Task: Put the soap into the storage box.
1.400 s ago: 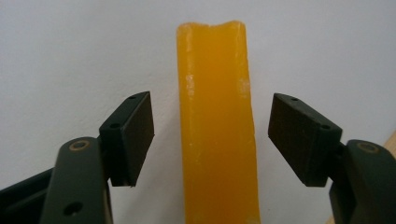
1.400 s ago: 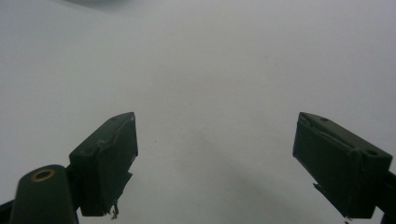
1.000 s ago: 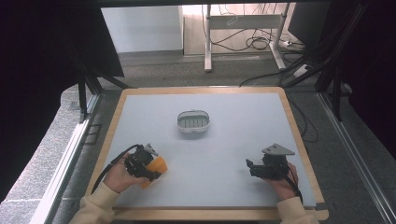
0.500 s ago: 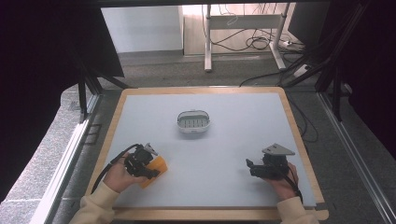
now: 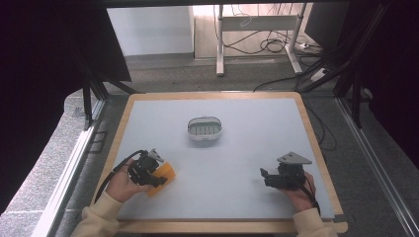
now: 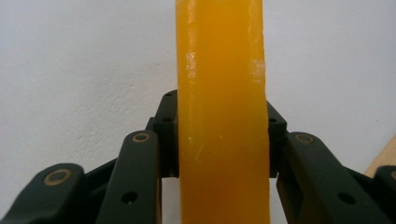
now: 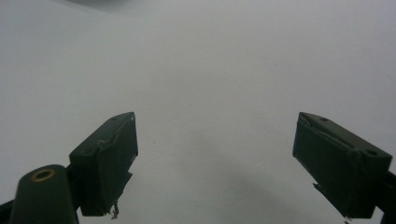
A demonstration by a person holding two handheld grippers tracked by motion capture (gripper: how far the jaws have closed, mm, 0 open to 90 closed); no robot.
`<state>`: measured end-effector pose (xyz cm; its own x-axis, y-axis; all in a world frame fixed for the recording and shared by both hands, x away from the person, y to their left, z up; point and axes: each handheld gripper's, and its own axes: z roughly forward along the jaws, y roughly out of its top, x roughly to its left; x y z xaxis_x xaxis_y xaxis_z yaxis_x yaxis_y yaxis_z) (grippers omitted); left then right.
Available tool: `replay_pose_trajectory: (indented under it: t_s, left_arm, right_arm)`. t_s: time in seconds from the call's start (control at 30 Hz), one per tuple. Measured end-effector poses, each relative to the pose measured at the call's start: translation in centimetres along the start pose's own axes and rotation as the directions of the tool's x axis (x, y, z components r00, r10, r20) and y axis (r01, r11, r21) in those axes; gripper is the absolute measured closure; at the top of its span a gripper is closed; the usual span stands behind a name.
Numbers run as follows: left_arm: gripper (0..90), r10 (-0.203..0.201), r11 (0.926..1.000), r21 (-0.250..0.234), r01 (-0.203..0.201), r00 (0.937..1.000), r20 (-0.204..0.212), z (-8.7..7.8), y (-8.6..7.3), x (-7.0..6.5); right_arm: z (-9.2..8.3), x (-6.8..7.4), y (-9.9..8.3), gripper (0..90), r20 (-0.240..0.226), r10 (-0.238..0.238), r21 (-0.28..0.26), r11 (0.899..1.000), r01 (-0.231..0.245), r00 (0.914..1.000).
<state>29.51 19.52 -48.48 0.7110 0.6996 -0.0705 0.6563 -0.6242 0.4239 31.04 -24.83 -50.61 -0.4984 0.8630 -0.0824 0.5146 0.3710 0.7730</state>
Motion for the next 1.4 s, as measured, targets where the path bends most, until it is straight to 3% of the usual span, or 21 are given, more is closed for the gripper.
replay_pose_trajectory:
  t_s: [0.1,0.67,1.13,1.4]
  left_arm:
    - [61.8,0.006,1.0000,-0.003,-0.006,0.9998,0.017,-0.2,0.0,0.0]
    - [61.8,0.008,0.9974,-0.071,-0.009,0.9998,-0.016,-2.1,-0.1,0.6]
    - [61.8,0.018,0.9928,-0.118,-0.021,0.9996,-0.020,-3.0,1.8,0.0]
    - [61.8,0.028,0.9924,-0.119,-0.033,0.9989,-0.037,-3.6,2.7,-0.1]
  right_arm:
    - [0.0,0.0,0.0,14.4,0.000,-0.002,0.003,1.000,0.002,1.0000]
    - [0.0,0.1,0.0,14.5,-0.008,0.004,-0.002,1.000,-0.004,1.0000]
    - [-0.5,-0.2,0.0,15.6,-0.024,0.014,-0.039,0.999,-0.014,0.9996]
    - [-0.5,-0.1,0.0,15.9,-0.034,0.004,-0.043,0.999,-0.006,0.9994]
